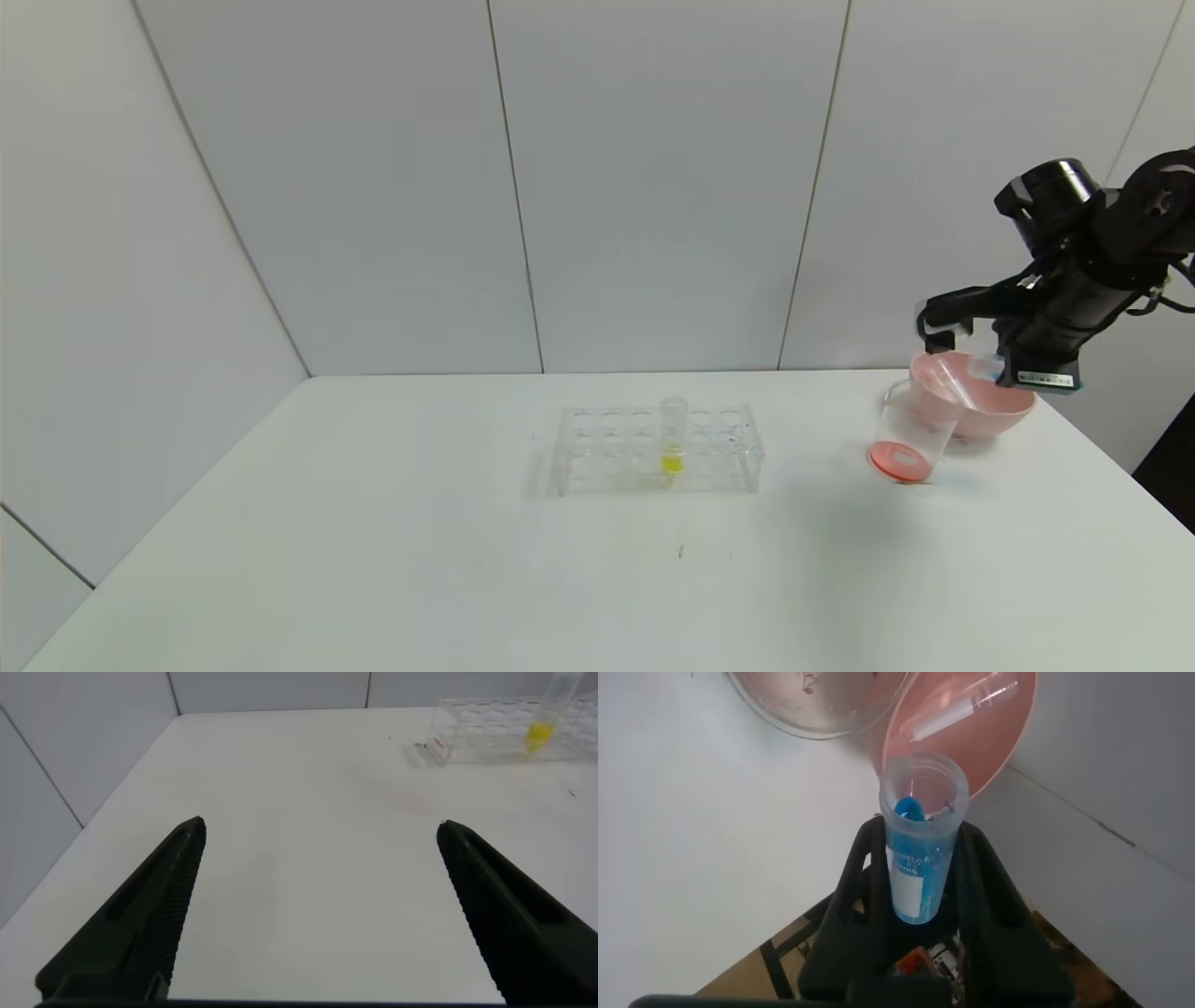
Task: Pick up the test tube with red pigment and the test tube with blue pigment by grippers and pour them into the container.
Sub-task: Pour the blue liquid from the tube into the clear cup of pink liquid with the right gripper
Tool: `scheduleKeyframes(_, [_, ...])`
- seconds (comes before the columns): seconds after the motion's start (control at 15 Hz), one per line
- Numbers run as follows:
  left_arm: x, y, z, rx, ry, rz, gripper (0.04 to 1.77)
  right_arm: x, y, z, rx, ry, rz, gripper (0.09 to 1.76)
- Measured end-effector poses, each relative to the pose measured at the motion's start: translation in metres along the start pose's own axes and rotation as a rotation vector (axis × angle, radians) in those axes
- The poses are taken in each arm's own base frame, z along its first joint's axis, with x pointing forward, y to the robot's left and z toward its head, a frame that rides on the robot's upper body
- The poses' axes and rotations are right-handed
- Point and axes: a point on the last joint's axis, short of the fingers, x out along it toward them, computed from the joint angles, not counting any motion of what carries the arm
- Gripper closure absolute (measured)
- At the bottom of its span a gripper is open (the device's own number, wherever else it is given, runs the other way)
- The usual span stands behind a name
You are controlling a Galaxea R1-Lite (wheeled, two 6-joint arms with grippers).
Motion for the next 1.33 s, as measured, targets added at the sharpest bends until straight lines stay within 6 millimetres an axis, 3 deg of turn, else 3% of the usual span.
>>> scheduleKeyframes(1.33, [0.000, 0.000, 0.000, 0.000, 0.000, 0.000, 0.05, 0.006, 0.010, 0.034, -0.268, 0.206, -0.070, 1.35])
